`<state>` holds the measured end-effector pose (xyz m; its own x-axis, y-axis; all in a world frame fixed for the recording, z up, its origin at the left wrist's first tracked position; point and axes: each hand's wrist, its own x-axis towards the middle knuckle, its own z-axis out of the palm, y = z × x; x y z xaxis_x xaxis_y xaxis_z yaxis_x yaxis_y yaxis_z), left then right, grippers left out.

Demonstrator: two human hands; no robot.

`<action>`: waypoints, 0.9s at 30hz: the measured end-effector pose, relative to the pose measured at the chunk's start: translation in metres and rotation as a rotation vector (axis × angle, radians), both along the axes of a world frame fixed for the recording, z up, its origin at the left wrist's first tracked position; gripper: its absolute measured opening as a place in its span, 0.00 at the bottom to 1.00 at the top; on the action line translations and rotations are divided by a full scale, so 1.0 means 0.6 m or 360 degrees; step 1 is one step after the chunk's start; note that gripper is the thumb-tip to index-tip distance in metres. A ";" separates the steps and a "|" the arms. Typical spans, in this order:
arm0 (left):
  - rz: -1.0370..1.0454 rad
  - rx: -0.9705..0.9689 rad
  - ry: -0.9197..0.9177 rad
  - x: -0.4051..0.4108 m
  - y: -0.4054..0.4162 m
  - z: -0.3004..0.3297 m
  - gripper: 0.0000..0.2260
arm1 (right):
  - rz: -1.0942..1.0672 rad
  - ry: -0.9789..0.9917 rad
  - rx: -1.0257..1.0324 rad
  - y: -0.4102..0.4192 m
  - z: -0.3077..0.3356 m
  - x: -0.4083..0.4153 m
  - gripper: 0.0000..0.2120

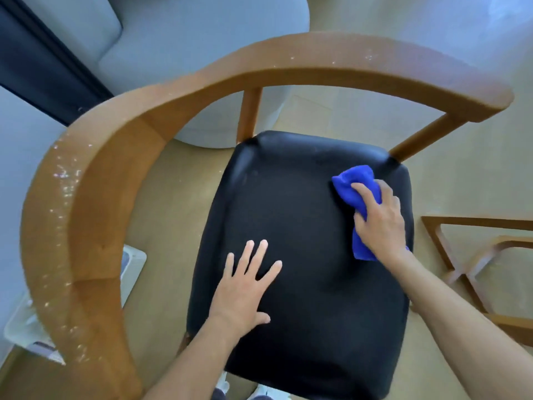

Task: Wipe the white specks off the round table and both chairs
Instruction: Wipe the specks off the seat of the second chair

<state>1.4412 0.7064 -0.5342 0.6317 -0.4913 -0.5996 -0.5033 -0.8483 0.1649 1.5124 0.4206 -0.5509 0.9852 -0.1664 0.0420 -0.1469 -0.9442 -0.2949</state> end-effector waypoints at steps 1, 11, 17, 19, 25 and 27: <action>0.0015 0.0027 0.0003 0.002 -0.002 -0.001 0.46 | -0.0246 0.0045 0.0097 0.030 0.001 0.033 0.25; -0.0018 -0.0022 -0.0036 0.000 -0.013 -0.006 0.45 | 0.1922 0.0449 -0.0286 0.436 0.001 0.039 0.19; -0.0056 -0.0108 0.0043 0.007 -0.008 -0.007 0.45 | 0.1694 0.0092 0.0017 0.275 -0.020 0.141 0.20; -0.0010 -0.0152 0.0024 0.003 -0.006 -0.010 0.44 | 0.1189 -0.0119 -0.0021 0.172 -0.024 0.174 0.21; -0.0035 -0.0159 0.0052 0.001 -0.002 -0.014 0.45 | -0.0328 0.0006 0.0072 0.043 -0.009 0.140 0.23; -0.0022 -0.0215 0.0065 0.005 0.000 -0.012 0.45 | -0.0263 -0.0058 0.0169 0.093 -0.007 0.072 0.23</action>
<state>1.4441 0.7065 -0.5412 0.6010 -0.5775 -0.5526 -0.5051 -0.8102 0.2974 1.5557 0.4765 -0.5550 0.9422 -0.3312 0.0509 -0.2847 -0.8713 -0.3998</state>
